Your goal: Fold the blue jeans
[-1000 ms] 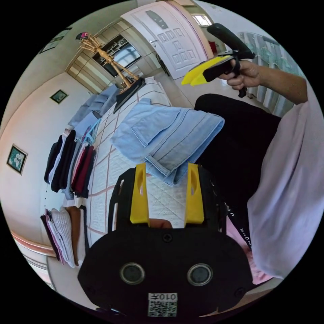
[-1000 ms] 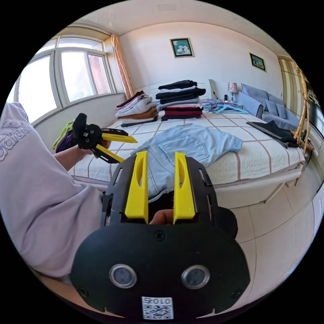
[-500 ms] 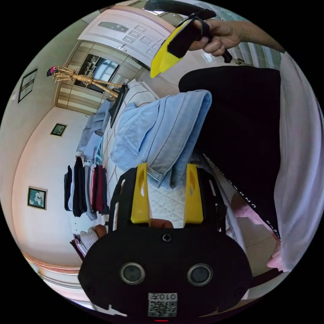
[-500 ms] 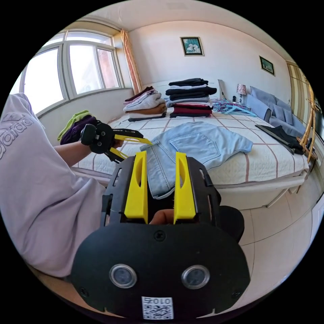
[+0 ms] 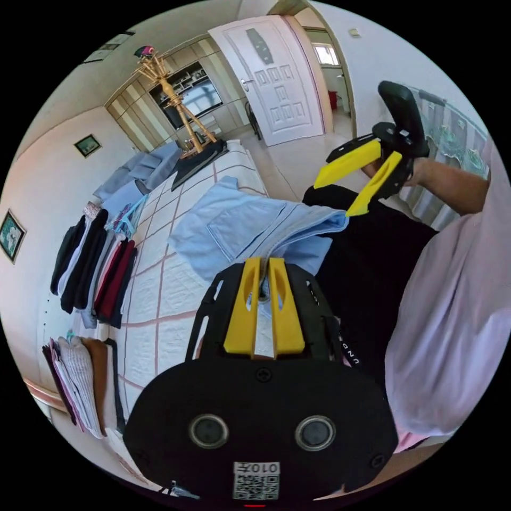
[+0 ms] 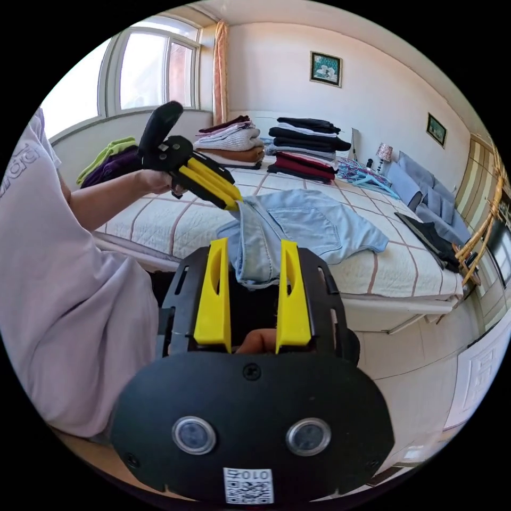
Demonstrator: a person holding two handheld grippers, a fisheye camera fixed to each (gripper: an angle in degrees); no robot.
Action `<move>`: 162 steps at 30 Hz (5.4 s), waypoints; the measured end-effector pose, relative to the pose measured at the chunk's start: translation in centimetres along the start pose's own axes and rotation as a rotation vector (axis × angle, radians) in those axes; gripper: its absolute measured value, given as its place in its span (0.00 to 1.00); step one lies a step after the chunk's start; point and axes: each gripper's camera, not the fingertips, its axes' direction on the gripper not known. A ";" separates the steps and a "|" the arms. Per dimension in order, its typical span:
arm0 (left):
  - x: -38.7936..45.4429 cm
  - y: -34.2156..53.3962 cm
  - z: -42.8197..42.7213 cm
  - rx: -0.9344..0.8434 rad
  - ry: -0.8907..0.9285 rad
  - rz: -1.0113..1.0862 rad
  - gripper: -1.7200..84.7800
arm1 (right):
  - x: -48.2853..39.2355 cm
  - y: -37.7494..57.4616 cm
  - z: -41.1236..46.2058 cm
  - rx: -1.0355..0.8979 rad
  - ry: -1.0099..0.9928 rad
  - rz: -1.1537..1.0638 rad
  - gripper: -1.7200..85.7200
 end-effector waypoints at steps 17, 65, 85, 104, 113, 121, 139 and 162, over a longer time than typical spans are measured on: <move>-6.8 -1.0 -2.9 0.115 0.038 -0.189 0.03 | -2.9 0.0 -0.9 0.037 0.299 0.002 0.20; -16.8 -5.5 -5.7 0.403 0.058 -0.070 0.02 | 14.3 6.9 -15.4 0.404 0.124 0.256 0.13; -37.9 8.4 -23.3 0.772 0.382 -0.743 0.02 | 20.6 5.5 -1.4 -0.013 -0.060 0.527 0.22; -41.5 42.6 -34.4 1.022 0.236 -1.185 0.02 | 17.3 -10.9 7.2 -0.309 -0.161 0.297 0.07; -32.2 57.1 -28.1 0.920 0.097 -1.641 0.02 | 19.7 -23.7 -4.1 -0.362 0.258 -0.045 0.06; -18.4 61.9 -15.9 0.715 0.169 -2.122 0.08 | 24.0 -34.0 7.2 -0.688 0.233 -0.082 0.09; -17.4 35.0 -16.9 -0.014 -0.295 -0.933 0.15 | 13.8 -22.8 1.7 -0.103 0.230 0.268 0.26; -6.7 25.6 -9.2 -0.169 -0.233 -0.988 0.13 | 6.3 -24.2 7.3 -0.249 0.065 -0.164 0.06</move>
